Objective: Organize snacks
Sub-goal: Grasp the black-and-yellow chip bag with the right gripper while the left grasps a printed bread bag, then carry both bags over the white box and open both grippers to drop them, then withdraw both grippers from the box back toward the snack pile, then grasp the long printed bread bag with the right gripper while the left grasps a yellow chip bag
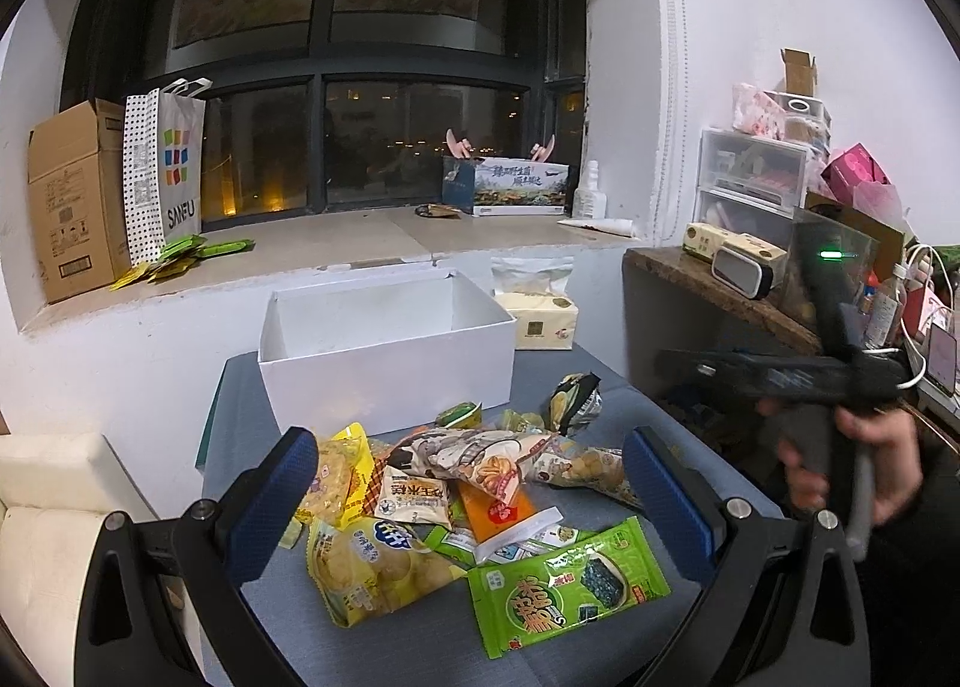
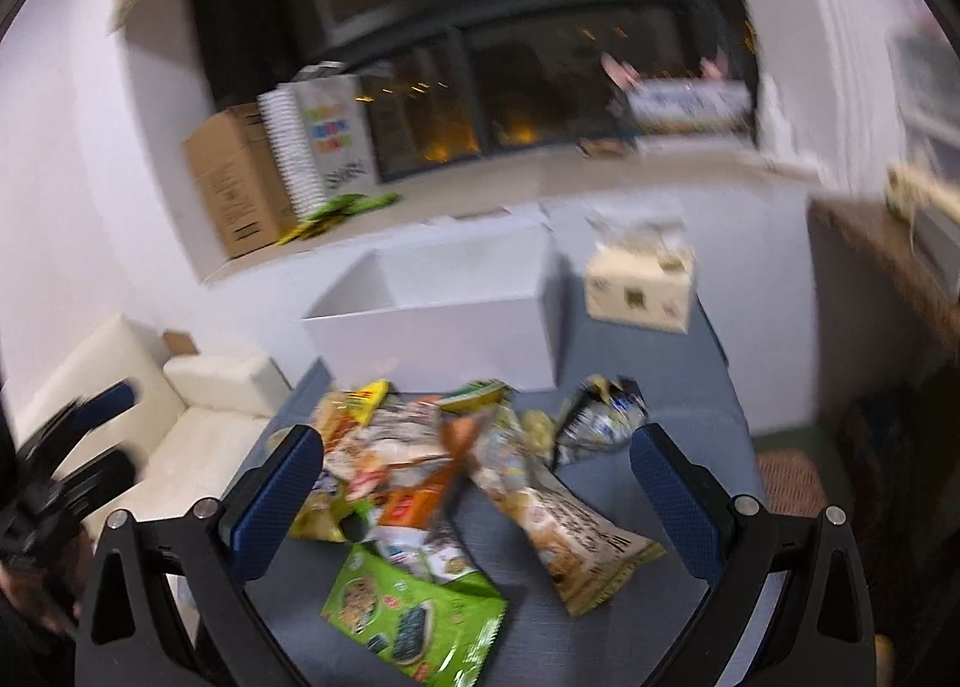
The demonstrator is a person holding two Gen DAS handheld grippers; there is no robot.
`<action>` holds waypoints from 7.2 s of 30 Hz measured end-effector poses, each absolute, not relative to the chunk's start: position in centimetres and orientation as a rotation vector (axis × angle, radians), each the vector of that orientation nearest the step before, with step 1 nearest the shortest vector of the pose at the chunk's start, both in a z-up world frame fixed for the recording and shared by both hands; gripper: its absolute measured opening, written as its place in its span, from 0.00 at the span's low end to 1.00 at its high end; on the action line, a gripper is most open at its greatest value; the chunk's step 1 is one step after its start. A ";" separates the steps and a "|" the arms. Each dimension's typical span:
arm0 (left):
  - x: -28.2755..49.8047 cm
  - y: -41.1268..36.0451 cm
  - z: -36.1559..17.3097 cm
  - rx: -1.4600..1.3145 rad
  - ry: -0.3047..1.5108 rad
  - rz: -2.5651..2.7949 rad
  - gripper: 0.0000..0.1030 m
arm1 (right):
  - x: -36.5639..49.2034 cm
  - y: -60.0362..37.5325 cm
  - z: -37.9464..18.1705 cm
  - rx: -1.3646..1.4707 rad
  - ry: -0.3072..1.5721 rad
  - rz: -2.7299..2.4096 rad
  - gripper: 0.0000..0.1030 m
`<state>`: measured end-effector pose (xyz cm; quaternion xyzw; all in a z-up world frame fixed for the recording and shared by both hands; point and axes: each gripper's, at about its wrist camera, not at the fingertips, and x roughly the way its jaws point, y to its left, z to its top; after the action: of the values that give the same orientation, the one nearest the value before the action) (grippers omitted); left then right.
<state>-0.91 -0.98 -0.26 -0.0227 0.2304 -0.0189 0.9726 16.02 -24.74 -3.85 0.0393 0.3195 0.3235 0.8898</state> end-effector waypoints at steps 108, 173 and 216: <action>27.8 13.8 -2.5 -0.152 0.677 0.071 1.00 | 38.3 -8.0 -2.7 0.043 0.807 0.734 1.00; -1.5 3.6 -3.7 -0.215 0.530 0.064 1.00 | 21.9 -20.4 -12.0 -0.357 0.836 0.799 1.00; 8.8 11.3 -18.7 -0.774 0.993 -0.002 0.83 | 16.0 -26.4 -5.9 -0.044 0.660 0.870 0.28</action>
<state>8.83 11.28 -18.71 -0.3617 0.4645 -0.0008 0.8083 16.01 -26.42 -5.86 -0.0207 0.3138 0.4138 0.8543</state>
